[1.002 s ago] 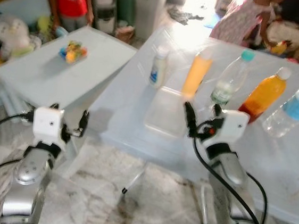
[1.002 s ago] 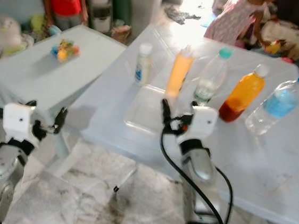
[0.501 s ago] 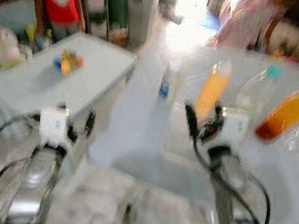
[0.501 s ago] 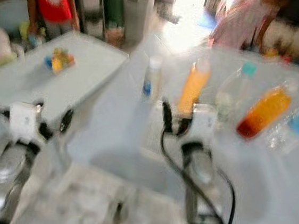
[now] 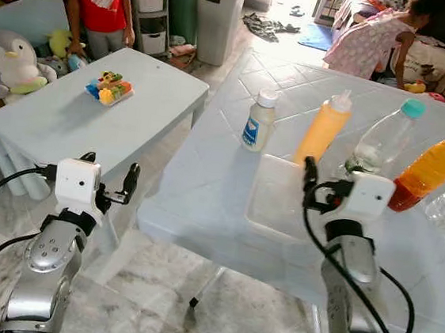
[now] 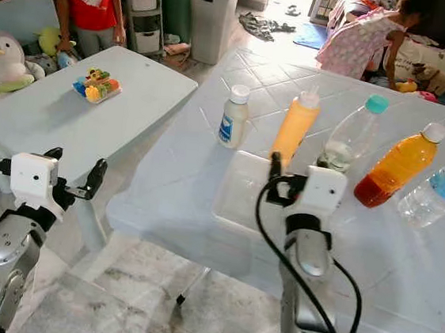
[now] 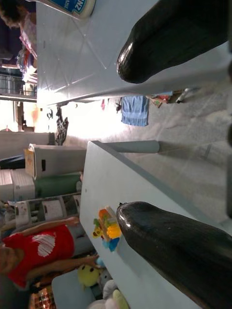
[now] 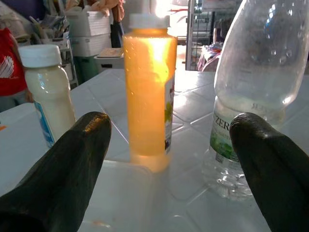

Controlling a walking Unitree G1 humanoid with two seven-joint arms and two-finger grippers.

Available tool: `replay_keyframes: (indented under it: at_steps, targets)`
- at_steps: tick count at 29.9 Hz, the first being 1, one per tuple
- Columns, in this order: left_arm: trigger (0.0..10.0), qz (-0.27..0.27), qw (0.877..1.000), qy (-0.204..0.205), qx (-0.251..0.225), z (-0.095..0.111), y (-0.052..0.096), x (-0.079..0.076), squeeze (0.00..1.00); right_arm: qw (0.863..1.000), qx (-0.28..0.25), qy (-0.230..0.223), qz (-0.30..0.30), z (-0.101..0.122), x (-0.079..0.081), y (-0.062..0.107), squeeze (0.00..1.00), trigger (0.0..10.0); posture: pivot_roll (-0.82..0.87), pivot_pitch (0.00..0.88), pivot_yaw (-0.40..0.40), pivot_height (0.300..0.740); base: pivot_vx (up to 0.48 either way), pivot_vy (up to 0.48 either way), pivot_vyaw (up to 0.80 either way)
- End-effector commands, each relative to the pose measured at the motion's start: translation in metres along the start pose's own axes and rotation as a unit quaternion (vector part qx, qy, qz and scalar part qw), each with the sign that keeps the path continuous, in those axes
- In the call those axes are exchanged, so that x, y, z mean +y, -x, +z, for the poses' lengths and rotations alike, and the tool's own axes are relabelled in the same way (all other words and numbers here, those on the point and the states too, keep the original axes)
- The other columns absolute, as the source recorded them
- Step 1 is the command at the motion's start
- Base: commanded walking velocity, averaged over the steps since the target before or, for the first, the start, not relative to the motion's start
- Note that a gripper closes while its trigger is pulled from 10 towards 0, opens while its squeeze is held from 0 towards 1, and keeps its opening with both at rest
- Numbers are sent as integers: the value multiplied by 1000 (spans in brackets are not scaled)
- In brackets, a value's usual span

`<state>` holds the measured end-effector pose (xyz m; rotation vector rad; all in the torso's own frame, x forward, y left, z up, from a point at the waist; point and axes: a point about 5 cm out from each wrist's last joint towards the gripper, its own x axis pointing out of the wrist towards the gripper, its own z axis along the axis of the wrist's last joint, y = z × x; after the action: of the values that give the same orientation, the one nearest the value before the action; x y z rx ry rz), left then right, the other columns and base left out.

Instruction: Restocking fridge

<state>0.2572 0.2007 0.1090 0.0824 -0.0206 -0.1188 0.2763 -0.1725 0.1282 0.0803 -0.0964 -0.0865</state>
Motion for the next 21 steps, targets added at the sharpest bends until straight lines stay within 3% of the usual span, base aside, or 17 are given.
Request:
replay_keyframes:
  at_steps: [1, 10, 16, 21]
  targets:
    - [10000, -9, 1000, -2, -3, 2, -1, -3, 0, 1000, -2, -6, -2, 3, -3, 0, 0, 10000, 25, 14, -30, 740, 0, 0, -800]
    - [10000, -27, 1000, 6, -6, -1, -8, -13, 0, 1000, 8, -12, 23, 0, 3, 5, 0, 10000, 11, 0, -34, 740, 0, 0, -788]
    - [10000, -24, 1000, 9, -6, -3, -6, -13, 0, 991, 27, -68, 114, -8, 22, 16, 0, 10000, 0, 0, -31, 740, 0, 0, 0]
    - [10000, -28, 1000, 9, -6, -3, -7, -15, 0, 983, 47, -116, 135, -13, 23, 18, 0, 10000, 4, 1, -33, 740, 0, 0, 0]
